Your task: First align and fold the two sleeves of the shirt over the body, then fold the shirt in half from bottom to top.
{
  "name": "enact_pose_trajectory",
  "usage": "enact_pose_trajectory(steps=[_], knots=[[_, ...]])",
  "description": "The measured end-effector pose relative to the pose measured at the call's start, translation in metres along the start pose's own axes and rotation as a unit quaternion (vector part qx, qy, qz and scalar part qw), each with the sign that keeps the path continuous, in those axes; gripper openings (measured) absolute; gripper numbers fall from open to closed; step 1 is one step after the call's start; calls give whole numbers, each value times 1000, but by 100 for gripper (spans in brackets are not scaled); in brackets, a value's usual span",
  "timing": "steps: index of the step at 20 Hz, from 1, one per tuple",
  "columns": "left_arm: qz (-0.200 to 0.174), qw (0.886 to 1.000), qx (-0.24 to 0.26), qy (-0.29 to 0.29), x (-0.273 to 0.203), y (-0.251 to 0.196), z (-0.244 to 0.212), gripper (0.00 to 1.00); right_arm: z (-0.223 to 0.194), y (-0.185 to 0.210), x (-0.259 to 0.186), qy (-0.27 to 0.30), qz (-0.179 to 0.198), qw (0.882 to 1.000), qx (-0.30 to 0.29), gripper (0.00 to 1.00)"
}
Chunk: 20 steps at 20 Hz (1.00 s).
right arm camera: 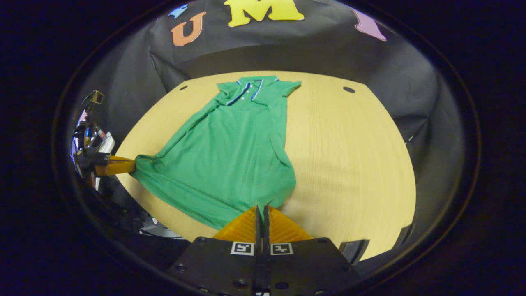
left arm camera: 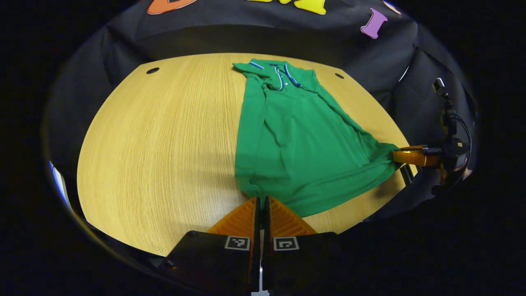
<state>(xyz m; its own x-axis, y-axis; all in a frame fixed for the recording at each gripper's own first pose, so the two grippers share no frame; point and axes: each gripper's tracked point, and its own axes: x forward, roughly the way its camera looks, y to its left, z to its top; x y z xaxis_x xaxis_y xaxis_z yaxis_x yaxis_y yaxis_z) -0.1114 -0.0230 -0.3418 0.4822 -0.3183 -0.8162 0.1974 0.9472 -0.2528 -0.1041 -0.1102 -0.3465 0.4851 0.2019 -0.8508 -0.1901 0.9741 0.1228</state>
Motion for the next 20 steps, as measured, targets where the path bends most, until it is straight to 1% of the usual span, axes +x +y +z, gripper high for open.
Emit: enact_pose_trajectory(steps=[2, 4, 5, 6, 7, 10, 12, 14, 16, 20], knots=[[2, 1000, -2, -19, 0, 1, 23, 8, 25, -4, -5, -21, -4, 1000, 1, 2], [1, 999, 1, -36, -1, 0, 46, 8, 52, -6, -11, -45, -4, 999, 4, 0], [2, 999, 8, -43, -1, 0, 56, 8, 63, -6, -13, -55, -3, 998, 7, 2], [0, 999, 15, -52, -2, 0, 67, 8, 77, -6, -16, -67, 0, 998, 11, 2], [-3, 998, 20, -63, -4, -3, 81, 8, 90, -6, -17, -78, 2, 997, 14, 0], [-7, 994, 29, -105, -6, -6, 125, 8, 127, -7, -24, -109, 6, 994, 13, 0], [-2, 991, 37, -126, -3, -6, 150, 8, 150, -10, -27, -129, 6, 992, 11, 0], [-1, 989, 43, -143, 0, -8, 175, 8, 172, -15, -27, -142, 4, 990, 22, 0], [-4, 986, 42, -163, 4, -9, 204, 8, 192, -17, -26, -143, 10, 989, 47, 0], [-7, 983, 32, -180, 17, -2, 254, 8, 249, -32, -19, -172, 9, 984, 48, 0]])
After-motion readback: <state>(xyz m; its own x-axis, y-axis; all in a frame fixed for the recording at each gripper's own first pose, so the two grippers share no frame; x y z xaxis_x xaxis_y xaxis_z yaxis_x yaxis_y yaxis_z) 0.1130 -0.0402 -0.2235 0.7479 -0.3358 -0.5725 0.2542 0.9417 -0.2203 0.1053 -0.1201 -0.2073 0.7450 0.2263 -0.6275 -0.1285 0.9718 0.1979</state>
